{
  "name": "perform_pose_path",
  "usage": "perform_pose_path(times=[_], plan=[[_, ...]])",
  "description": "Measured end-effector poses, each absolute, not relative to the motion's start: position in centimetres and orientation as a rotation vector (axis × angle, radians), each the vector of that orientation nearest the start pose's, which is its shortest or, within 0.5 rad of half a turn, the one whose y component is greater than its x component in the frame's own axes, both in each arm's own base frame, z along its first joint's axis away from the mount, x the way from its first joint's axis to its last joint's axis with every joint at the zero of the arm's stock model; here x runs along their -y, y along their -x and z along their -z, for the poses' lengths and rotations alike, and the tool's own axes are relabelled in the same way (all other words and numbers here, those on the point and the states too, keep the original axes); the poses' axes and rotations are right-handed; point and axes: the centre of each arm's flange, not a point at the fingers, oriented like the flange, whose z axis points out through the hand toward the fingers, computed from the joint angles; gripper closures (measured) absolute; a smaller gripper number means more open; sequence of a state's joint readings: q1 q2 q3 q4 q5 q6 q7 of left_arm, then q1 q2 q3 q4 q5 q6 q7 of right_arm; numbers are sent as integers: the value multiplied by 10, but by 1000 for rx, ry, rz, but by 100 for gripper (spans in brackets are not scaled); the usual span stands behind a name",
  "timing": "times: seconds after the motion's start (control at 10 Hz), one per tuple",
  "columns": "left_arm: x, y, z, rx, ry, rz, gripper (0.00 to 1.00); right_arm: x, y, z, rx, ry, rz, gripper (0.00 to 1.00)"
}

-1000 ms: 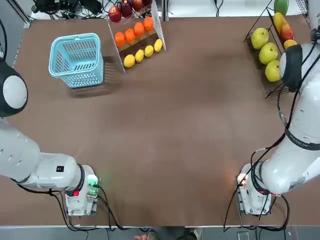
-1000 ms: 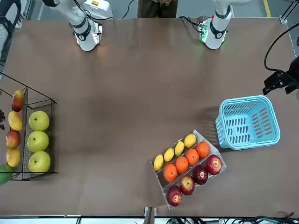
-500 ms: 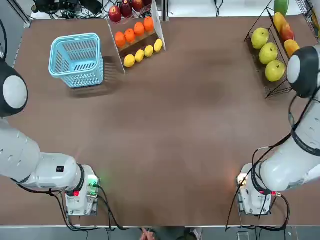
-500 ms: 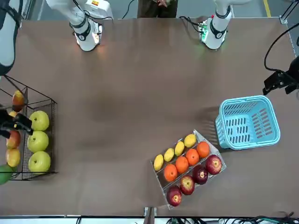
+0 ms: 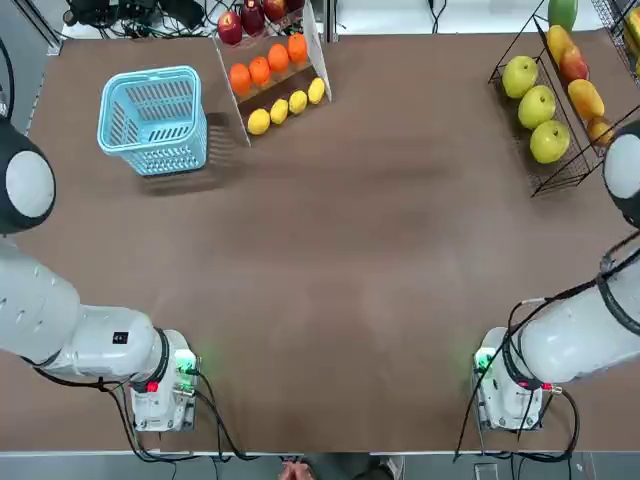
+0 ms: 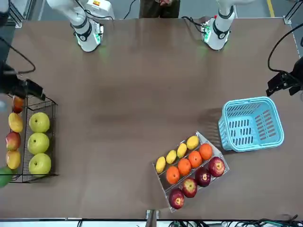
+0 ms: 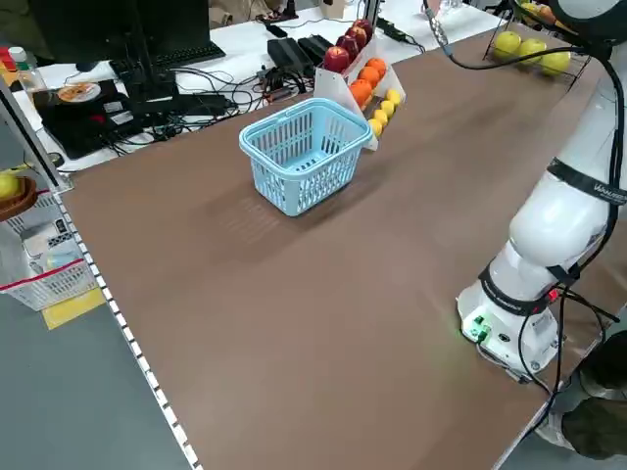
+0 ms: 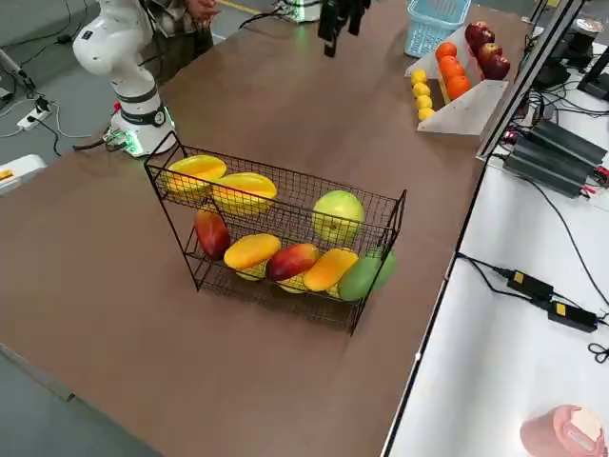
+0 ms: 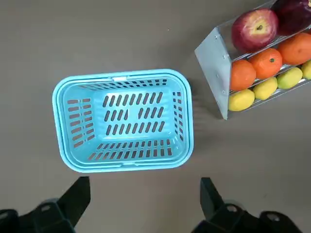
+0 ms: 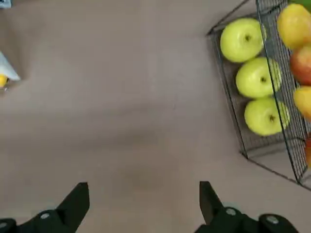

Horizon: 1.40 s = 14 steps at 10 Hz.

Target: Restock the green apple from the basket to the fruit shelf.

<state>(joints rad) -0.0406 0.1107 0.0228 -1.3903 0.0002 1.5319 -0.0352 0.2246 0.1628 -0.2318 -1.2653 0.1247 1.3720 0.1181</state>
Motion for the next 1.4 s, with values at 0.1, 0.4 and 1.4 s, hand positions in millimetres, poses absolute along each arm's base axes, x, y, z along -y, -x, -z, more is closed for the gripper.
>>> perform_pose_path(times=[0.1,0.4,1.4], plan=[[11,-585,-643,27,3139,49,0,-15,-569,-664,-160,3049,-114,0],[12,-585,-643,26,3139,49,0,25,-559,-646,-189,3071,-151,0],[11,-585,-643,28,3139,49,0,40,-565,-639,-66,3137,-89,0]])
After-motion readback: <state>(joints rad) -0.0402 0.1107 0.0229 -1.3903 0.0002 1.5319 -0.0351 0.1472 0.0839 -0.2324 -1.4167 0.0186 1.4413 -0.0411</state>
